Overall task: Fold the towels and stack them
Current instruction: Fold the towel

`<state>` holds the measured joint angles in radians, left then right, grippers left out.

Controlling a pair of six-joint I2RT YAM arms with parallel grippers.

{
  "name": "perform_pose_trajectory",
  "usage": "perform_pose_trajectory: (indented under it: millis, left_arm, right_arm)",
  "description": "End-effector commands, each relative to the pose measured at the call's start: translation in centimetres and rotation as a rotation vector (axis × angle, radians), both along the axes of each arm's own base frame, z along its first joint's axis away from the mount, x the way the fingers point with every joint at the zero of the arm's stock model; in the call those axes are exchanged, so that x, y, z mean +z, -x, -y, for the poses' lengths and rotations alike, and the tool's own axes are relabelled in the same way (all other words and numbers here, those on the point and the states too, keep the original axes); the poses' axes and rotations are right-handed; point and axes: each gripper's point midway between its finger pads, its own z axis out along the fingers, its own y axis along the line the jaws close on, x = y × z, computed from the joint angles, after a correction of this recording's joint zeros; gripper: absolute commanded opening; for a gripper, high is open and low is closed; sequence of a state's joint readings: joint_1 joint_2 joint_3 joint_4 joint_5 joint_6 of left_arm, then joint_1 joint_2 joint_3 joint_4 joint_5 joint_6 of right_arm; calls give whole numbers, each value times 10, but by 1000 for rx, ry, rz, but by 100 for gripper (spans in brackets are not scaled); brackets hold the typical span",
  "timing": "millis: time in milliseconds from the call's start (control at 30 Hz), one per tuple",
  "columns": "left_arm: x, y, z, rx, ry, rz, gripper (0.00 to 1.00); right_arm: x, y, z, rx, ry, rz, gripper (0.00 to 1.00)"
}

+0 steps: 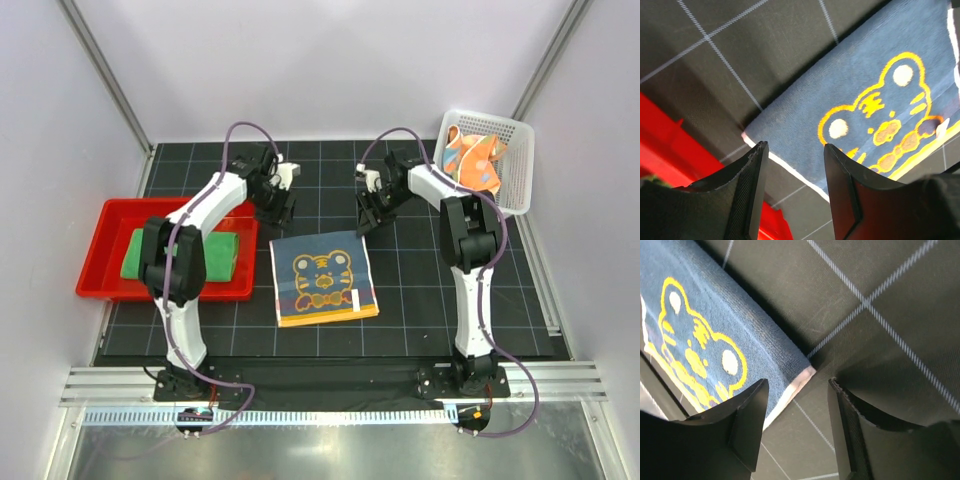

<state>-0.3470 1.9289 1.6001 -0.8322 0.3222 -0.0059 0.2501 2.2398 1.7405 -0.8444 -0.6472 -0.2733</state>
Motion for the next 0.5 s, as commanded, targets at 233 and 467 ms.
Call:
perform_pose_trajectory:
  millis: [233,467]
  left_arm:
    - [-17,-22,-9,-116,-18,-35,51]
    - [-27,-21,-4,-153,14,-79,54]
  right_arm:
    - [13,-4,-12,158,-137,-10,49]
    - [20,-11,6,75,-165,22,1]
